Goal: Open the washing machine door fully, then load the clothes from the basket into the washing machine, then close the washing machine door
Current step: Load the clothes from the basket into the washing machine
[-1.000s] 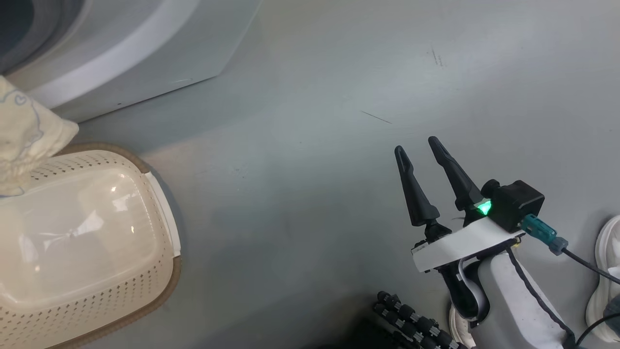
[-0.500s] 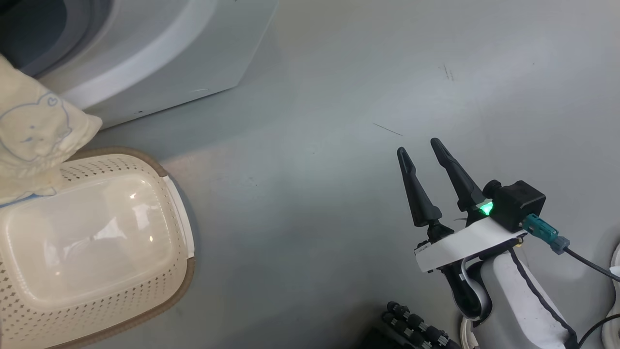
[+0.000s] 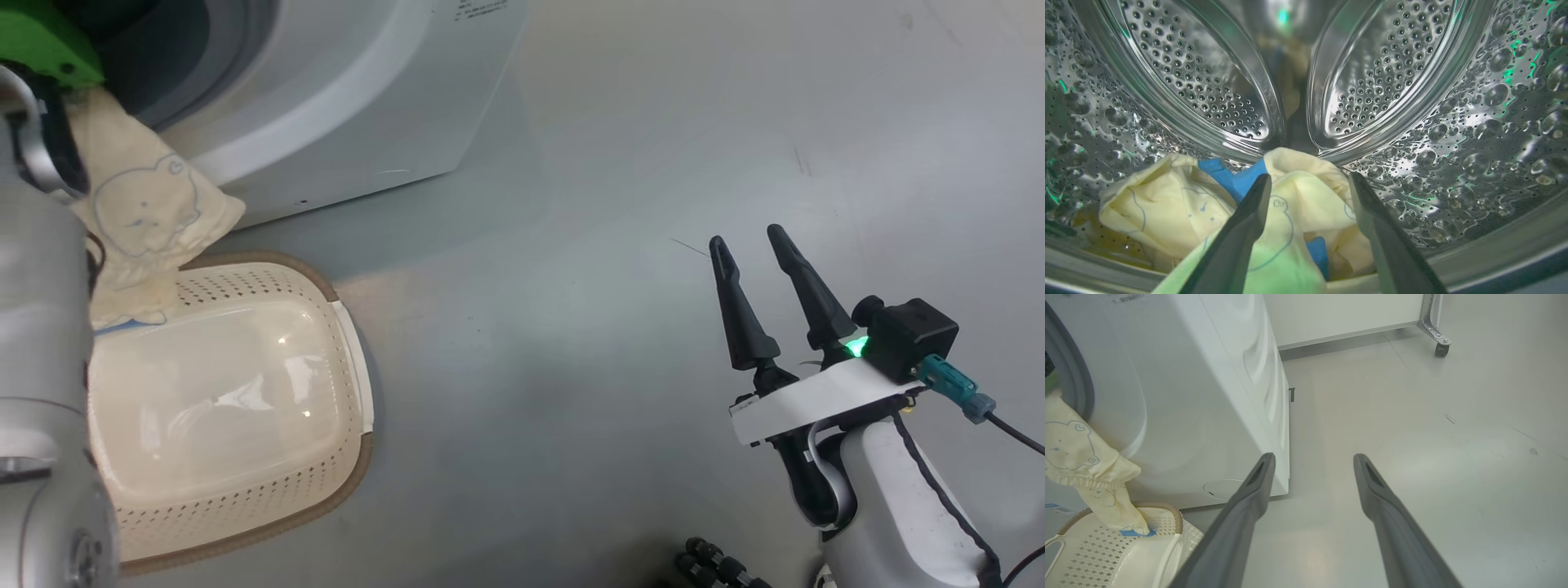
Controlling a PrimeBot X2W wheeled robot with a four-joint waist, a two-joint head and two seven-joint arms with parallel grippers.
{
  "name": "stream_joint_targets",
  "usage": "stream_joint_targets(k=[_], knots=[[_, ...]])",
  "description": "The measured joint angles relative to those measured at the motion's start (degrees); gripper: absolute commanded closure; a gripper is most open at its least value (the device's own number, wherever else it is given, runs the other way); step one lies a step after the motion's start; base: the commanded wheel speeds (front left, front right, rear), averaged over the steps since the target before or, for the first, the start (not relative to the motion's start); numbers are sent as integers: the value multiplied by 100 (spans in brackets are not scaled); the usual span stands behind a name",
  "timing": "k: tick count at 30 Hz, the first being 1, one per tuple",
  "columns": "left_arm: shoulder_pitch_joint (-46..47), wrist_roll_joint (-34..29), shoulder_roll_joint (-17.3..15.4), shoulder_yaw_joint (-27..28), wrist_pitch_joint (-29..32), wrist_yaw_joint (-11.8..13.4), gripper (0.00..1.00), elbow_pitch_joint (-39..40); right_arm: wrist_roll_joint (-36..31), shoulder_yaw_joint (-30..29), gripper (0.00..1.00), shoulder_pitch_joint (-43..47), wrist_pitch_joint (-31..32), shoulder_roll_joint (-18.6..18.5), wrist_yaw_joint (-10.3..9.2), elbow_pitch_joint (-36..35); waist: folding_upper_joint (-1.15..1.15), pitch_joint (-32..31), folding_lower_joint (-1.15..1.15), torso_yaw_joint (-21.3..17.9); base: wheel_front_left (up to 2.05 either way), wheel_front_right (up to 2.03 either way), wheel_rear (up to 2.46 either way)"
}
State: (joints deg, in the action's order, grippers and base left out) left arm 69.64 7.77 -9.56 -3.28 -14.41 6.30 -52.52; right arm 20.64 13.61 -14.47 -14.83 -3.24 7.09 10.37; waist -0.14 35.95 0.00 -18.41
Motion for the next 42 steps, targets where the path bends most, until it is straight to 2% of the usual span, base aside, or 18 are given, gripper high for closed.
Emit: stream_joint_targets(k=[13, 20, 28, 42], knots=[[-733, 170, 800, 11, -29, 15, 0, 557, -64, -337, 0, 7, 0, -216, 0, -9, 0, -333, 0, 701, 0, 0, 0], [-1360, 242, 812, -74, -31, 11, 0, 1032, -130, -419, 0, 7, 0, -294, 0, -64, 0, -429, 0, 1112, 0, 0, 0], [-2212, 286, 822, -318, -31, -130, 0, 1619, -159, -521, 0, 11, 0, -379, 0, -102, 0, -447, 0, 1429, 0, 0, 0], [-3520, 438, 823, -477, -31, -163, 0, 2391, -202, -459, 0, 16, 0, -383, 0, -96, 0, -527, 0, 1534, 0, 0, 0]])
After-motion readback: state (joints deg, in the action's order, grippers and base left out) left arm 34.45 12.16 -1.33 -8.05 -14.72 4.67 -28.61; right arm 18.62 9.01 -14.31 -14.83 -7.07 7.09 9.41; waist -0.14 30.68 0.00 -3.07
